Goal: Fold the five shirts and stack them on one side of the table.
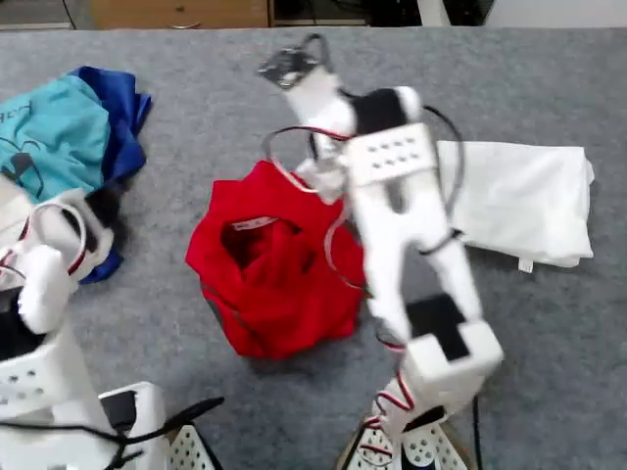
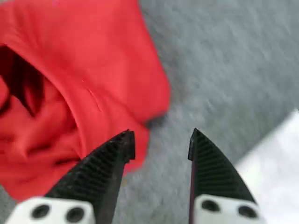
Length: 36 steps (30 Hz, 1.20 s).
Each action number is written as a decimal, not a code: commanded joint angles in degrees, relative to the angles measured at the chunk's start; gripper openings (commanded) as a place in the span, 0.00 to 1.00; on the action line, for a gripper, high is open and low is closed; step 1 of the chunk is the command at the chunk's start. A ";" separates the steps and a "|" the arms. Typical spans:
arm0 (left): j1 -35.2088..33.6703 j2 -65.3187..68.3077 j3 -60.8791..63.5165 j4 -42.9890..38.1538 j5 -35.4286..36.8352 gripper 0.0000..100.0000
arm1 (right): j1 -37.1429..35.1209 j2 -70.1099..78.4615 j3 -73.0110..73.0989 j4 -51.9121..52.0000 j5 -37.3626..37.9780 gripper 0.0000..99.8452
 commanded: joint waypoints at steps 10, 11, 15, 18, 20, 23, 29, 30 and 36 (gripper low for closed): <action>-7.82 -16.48 38.15 -13.36 -7.56 0.27 | -8.57 28.53 -24.22 5.10 -0.35 0.18; -7.65 -17.71 39.38 -13.36 -7.56 0.27 | -8.57 29.93 -26.15 6.15 0.18 0.16; -7.38 -22.20 43.08 -15.21 -7.47 0.27 | -7.34 33.71 -28.62 7.12 0.44 0.00; -7.65 -24.48 44.75 -16.53 -7.56 0.27 | -5.41 32.66 -28.53 7.30 0.35 0.00; -7.65 -25.01 46.07 -17.58 -7.56 0.27 | -4.00 28.53 -27.03 7.30 0.26 0.00; -7.74 -25.10 47.82 -20.48 -7.21 0.27 | -3.21 17.98 -18.68 7.30 0.62 0.00; -7.74 -25.10 48.53 -22.24 -7.47 0.27 | -0.57 -8.31 13.32 7.12 7.03 0.00; -7.65 -25.10 48.53 -22.24 -7.47 0.27 | 0.92 -12.18 18.24 6.95 8.62 0.00; -7.30 -25.01 48.44 -22.24 -7.30 0.27 | 16.92 -29.32 42.51 1.41 23.03 0.00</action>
